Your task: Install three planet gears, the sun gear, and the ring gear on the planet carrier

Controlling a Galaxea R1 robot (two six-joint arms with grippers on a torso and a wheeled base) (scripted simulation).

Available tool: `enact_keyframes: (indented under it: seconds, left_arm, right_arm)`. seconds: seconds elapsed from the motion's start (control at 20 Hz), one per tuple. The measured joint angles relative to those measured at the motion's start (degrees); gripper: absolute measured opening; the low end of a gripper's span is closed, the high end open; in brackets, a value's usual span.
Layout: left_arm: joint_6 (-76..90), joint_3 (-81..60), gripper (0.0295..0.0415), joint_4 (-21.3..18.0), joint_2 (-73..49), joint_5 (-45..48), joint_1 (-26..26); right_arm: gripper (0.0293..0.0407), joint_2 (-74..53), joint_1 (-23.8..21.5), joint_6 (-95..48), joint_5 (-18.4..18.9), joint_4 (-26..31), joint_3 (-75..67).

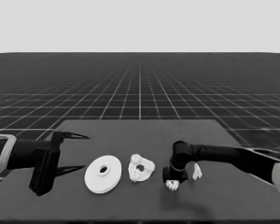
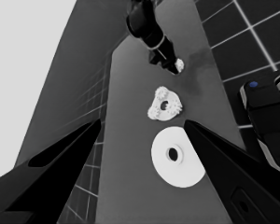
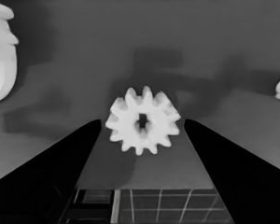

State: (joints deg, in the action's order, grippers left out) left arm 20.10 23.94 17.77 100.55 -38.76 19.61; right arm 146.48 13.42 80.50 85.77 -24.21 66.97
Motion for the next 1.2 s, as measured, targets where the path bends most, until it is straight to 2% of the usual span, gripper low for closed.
enact_keyframes:
  seconds: [0.1,0.2,0.25,0.6,0.65,0.75,0.9,1.1,1.2]
  left_arm:
    - [0.00,0.00,0.0385,0.00,0.00,0.00,0.00]
    - [0.00,0.00,0.0385,0.00,0.00,0.00,0.00]
    - [0.00,0.00,0.0385,0.00,0.00,0.00,0.00]
    - [0.00,0.00,0.0385,0.00,0.00,0.00,0.00]
    - [0.00,0.00,0.0385,0.00,0.00,0.00,0.00]
    - [0.00,0.00,0.0385,0.00,0.00,0.00,0.00]
    - [0.00,0.00,0.0385,0.00,0.00,0.00,0.00]
    - [0.00,0.00,0.0385,0.00,0.00,0.00,0.00]
    - [0.00,0.00,0.0385,0.00,0.00,0.00,0.00]
  right_arm:
    - [0.0385,0.03,0.10,-0.06,-0.06,-0.11,0.10]
    - [0.0314,0.03,0.13,-0.07,-0.07,-0.15,0.13]
    - [0.0310,0.04,0.12,-0.08,-0.07,-0.16,0.14]
    - [0.0310,0.04,0.11,-0.08,-0.07,-0.17,0.15]
    - [0.0310,-1.15,-4.19,2.30,1.99,4.57,-3.98]
    - [0.0310,-1.76,-10.22,4.01,3.05,9.93,-6.59]
    - [0.0310,-1.86,-12.75,4.40,3.23,12.37,-7.10]
    - [0.0310,-1.87,-13.28,4.44,3.26,12.94,-7.15]
    - [0.0310,17.15,-14.76,4.54,3.45,14.44,12.63]
